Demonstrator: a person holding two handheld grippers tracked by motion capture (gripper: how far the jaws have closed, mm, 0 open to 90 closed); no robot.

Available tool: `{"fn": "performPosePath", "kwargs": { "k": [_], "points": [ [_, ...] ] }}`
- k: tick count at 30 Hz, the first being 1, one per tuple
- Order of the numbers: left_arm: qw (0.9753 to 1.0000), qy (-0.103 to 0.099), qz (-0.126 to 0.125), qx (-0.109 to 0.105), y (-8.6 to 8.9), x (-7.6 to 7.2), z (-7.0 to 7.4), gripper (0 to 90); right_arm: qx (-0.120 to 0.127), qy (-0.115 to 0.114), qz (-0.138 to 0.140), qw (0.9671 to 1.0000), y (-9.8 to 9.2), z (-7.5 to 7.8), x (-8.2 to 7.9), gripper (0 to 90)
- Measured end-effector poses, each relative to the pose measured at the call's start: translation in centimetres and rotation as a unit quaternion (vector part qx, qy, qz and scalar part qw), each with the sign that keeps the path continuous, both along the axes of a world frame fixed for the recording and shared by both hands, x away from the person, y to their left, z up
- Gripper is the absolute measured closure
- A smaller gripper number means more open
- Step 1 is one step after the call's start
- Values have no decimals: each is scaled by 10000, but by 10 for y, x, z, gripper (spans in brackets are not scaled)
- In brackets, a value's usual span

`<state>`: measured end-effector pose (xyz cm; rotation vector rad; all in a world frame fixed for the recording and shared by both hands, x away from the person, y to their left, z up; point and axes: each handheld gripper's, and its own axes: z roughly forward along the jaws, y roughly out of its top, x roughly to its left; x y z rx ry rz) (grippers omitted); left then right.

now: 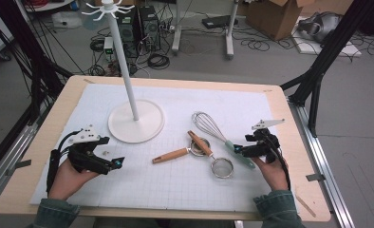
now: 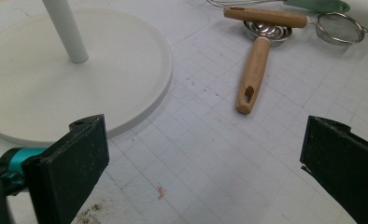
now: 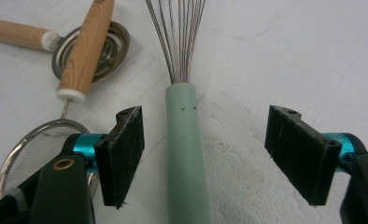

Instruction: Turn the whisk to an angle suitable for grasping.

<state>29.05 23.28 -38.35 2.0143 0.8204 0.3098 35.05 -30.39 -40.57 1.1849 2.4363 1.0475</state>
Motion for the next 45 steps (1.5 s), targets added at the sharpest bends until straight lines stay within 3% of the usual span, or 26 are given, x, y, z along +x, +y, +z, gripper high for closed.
{"fn": "performPosePath", "kwargs": {
  "k": [12, 18, 45],
  "points": [
    [10000, 5, 42, -23, 2, 0, 0, 18, -422, 191, 392, 9982, 21, -11, 12, 525],
    [10000, -10, 37, -11, 4, 0, 0, 18, -558, 272, 477, 9969, 26, -15, 15, 591],
    [10000, -9, 38, -13, 4, 0, 0, 18, -729, 355, 413, 9958, 31, -19, 19, 689]
  ]
}}
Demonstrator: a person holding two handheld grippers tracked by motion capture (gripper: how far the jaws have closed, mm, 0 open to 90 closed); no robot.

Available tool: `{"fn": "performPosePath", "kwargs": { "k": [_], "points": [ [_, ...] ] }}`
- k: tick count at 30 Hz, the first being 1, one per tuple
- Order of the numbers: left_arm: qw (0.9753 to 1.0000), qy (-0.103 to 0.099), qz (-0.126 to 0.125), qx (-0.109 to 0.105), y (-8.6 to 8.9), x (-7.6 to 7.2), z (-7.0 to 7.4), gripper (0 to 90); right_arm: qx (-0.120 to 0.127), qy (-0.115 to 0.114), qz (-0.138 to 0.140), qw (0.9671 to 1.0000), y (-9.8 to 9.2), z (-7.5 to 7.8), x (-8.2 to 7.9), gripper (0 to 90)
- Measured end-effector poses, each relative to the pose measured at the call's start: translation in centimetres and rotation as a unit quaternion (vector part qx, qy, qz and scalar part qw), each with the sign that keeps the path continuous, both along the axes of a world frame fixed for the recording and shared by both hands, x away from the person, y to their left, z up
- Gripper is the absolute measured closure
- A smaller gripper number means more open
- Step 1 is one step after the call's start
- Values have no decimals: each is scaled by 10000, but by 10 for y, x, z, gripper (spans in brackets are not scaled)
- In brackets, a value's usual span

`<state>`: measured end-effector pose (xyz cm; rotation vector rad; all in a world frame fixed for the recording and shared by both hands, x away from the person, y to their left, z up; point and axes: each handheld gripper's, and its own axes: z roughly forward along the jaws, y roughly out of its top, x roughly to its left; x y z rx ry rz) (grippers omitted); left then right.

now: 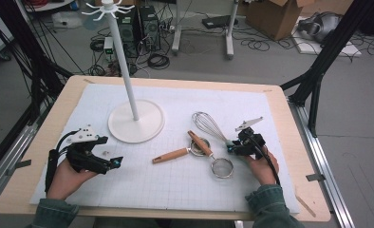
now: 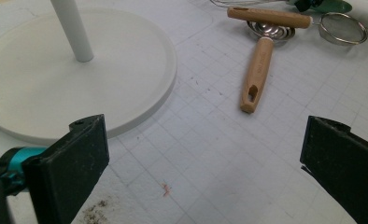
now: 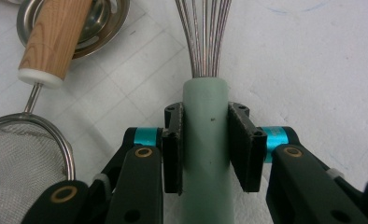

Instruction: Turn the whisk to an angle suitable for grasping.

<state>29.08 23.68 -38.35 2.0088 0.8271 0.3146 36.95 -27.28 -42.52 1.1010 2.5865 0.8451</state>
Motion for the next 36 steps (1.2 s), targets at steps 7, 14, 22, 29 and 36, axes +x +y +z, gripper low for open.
{"fn": "performPosePath", "kwargs": {
  "k": [7, 14, 22, 29, 36],
  "points": [
    [10000, -6, -21, 27, 0, 0, 0, 18, -31, 6, -44, 10000, 0, 1, 0, 694],
    [10000, -23, 12, -11, 2, 0, 1, 18, 56, -106, -82, 9999, -4, 6, -2, 695],
    [10000, -43, 9, -4, 2, -1, 1, 18, 271, -311, 140, 9991, -1, 25, -6, 695],
    [9999, -85, 62, -51, 7, -2, 4, 18, 477, -505, 588, 9958, 19, 51, -8, 696],
    [9998, -169, 126, -74, 15, -5, 12, 18, 688, -551, 1342, 9870, 60, 75, -9, 695]
  ]
}}
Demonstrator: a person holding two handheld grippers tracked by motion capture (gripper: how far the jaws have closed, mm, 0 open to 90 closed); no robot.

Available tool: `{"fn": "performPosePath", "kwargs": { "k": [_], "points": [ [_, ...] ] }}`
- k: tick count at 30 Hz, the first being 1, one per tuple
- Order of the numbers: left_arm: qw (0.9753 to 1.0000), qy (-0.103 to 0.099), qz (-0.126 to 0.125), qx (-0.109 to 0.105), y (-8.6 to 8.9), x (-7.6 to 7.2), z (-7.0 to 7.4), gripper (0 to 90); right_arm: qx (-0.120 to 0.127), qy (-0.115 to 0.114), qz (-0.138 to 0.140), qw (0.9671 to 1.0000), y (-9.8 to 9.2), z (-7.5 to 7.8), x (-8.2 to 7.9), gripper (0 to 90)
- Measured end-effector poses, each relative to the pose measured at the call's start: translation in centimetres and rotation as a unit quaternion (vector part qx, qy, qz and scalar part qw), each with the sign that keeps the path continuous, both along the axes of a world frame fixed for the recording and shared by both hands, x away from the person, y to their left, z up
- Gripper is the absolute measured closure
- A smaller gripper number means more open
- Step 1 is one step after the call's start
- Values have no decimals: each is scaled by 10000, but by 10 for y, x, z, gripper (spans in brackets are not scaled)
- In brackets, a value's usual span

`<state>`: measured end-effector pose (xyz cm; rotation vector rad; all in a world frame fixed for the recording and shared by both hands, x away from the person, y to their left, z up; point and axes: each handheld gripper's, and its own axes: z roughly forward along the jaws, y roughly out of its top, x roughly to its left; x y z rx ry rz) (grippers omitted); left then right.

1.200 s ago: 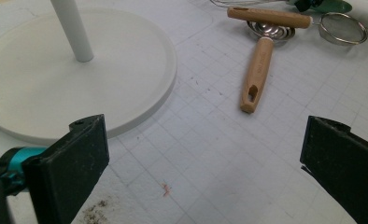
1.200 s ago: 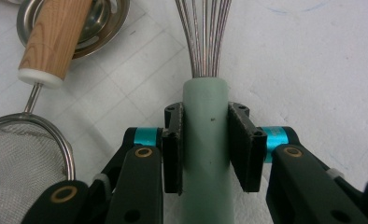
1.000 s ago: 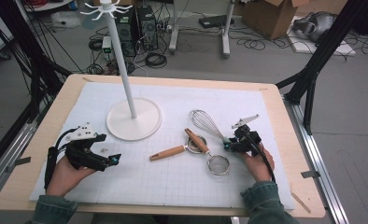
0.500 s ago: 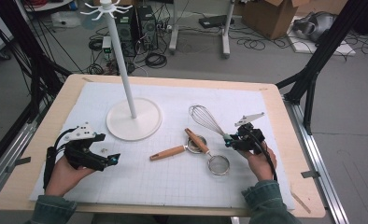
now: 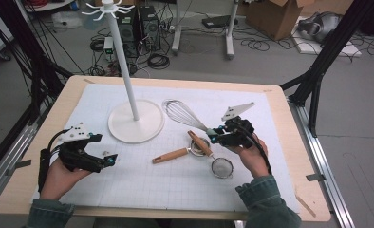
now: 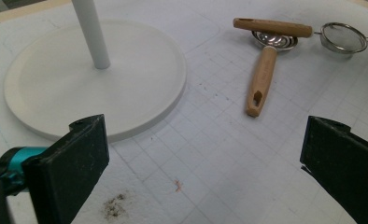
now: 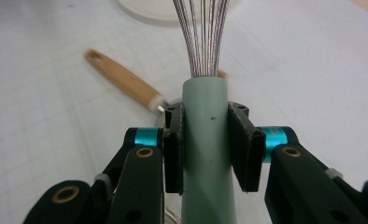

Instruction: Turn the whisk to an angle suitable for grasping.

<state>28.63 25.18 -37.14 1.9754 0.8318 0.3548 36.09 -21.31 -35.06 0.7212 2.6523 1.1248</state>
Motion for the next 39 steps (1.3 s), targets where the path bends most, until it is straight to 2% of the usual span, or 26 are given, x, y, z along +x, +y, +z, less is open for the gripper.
{"fn": "performPosePath", "kwargs": {
  "k": [4, 7, 12, 15, 17, 19, 22, 23, 29, 32, 34, 35, 39],
  "points": [
    [10000, -42, 60, -54, 4, -2, 4, 18, -3, 13, 478, 9989, 30, 8, 0, 695],
    [10000, -68, 54, -36, 7, -3, 7, 18, -37, 2, 832, 9965, 54, 9, 2, 695],
    [9999, -88, 72, -49, 9, -4, 8, 18, -150, 86, 1292, 9915, 89, 3, 3, 695],
    [9999, -87, 68, -63, 10, -4, 9, 18, -189, 150, 1471, 9888, 105, -2, 3, 695],
    [9999, -90, 82, -51, 11, -5, 10, 18, -262, 207, 1660, 9856, 116, -7, 3, 695],
    [9999, -87, 86, -51, 11, -5, 10, 18, -291, 247, 1724, 9843, 121, -9, 3, 695],
    [9999, -99, 65, -29, 12, -5, 11, 18, -378, 332, 1951, 9795, 136, -17, 2, 695],
    [9999, -99, 51, -22, 12, -5, 11, 18, -378, 332, 1951, 9795, 136, -17, 2, 695],
    [10000, -90, 18, 0, 11, -4, 10, 18, -513, 461, 2267, 9715, 158, -30, -2, 694],
    [10000, -76, 7, -17, 11, -4, 10, 18, -573, 532, 2352, 9688, 166, -35, -3, 694],
    [10000, -74, 9, -16, 11, -4, 10, 18, -577, 550, 2374, 9681, 169, -37, -3, 694],
    [10000, -80, -4, -11, 11, -4, 9, 18, -612, 560, 2434, 9664, 174, -40, -4, 694],
    [10000, -63, -13, -12, 11, -3, 8, 18, -706, 599, 2539, 9628, 183, -47, -5, 694]
  ]
}}
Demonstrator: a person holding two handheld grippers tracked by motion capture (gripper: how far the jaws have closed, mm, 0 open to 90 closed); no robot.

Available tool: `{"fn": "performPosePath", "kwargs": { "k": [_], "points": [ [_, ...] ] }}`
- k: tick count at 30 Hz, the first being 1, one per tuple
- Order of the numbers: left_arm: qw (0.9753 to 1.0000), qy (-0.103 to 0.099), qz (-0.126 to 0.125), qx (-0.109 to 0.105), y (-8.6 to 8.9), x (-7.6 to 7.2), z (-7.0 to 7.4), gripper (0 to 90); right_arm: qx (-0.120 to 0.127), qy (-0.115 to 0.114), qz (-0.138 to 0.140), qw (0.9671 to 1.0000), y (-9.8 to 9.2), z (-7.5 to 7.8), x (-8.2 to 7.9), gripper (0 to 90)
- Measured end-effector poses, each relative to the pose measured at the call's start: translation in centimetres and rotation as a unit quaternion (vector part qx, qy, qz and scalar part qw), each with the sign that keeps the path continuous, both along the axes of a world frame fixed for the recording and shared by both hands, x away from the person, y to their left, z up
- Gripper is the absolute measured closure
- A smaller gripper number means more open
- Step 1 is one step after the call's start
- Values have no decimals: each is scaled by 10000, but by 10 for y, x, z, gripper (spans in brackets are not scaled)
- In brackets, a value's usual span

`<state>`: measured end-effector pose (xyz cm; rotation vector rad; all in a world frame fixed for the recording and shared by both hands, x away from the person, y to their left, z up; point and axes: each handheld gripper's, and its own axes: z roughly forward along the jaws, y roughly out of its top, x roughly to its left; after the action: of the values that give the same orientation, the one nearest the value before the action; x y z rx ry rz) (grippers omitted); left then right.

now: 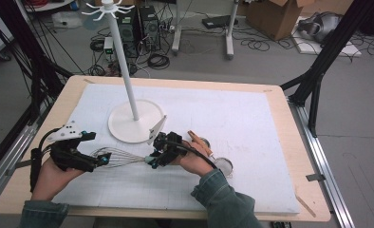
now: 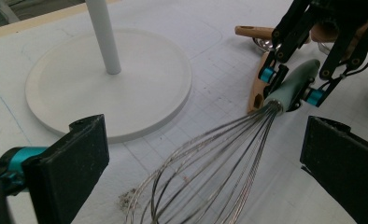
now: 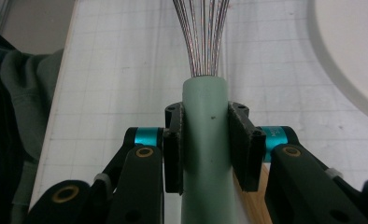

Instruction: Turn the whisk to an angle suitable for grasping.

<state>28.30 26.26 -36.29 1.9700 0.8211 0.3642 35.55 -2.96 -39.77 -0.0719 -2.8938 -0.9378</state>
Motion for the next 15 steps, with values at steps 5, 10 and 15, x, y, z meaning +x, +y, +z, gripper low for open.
{"fn": "performPosePath", "kwargs": {
  "k": [5, 10, 15],
  "points": [
    [10000, 18, -17, 14, -1, 0, -1, 18, -82, 14, 119, 9999, 11, -9, -2, 694],
    [10000, 29, -36, 9, -2, 1, -2, 18, -219, 51, 164, 9996, 18, -16, -5, 693],
    [10000, 40, -67, 36, -2, 1, -3, 18, -126, -74, 284, 9995, 23, -19, -5, 692]
  ]
}}
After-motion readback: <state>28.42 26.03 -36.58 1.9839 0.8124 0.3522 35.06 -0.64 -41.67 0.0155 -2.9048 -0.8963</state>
